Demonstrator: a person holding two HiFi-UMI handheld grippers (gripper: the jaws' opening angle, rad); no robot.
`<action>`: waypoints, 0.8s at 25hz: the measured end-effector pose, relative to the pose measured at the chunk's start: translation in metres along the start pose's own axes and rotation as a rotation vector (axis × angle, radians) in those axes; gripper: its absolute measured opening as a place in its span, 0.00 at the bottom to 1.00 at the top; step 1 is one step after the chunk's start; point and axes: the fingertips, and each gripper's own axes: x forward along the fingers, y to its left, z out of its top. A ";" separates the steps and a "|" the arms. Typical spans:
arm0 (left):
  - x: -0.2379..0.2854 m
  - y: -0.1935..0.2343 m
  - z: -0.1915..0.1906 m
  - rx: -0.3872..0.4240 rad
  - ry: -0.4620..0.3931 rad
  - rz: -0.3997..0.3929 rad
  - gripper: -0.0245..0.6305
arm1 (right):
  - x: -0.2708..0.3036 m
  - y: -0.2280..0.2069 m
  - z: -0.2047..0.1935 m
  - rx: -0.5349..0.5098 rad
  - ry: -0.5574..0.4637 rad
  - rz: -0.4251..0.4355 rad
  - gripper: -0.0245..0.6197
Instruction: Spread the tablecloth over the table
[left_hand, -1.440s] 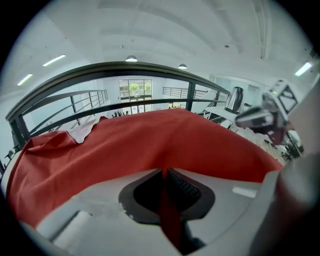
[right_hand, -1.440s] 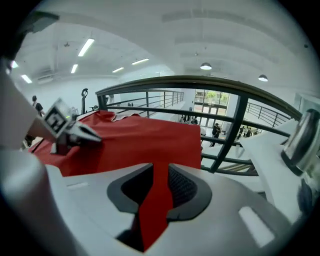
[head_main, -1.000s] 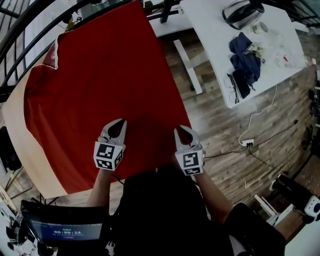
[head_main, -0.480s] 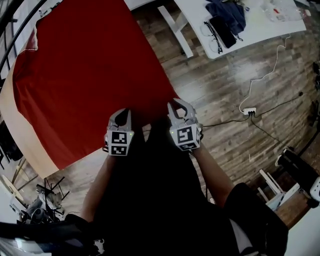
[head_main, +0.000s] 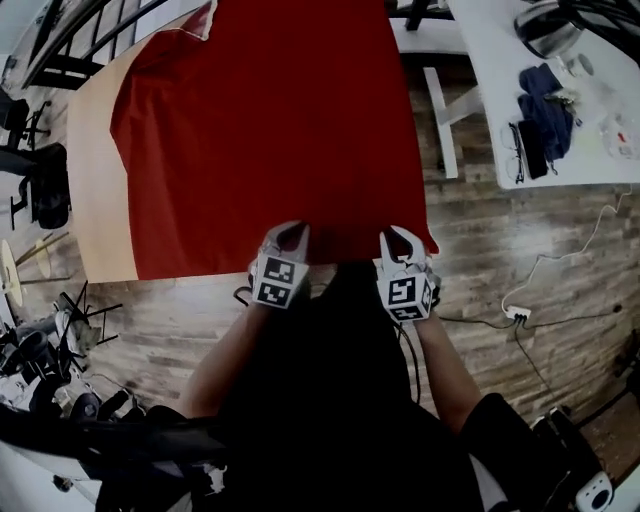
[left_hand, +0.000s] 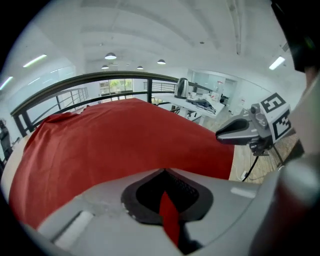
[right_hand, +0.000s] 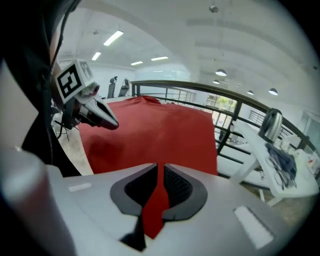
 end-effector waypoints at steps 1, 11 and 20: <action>-0.014 0.015 -0.005 -0.021 -0.016 0.019 0.04 | 0.007 0.014 0.022 -0.026 -0.039 0.033 0.11; -0.200 0.179 -0.128 -0.247 -0.161 0.274 0.04 | 0.081 0.253 0.185 0.064 -0.176 0.344 0.05; -0.318 0.329 -0.248 -0.440 -0.178 0.468 0.21 | 0.118 0.457 0.293 -0.095 -0.163 0.550 0.05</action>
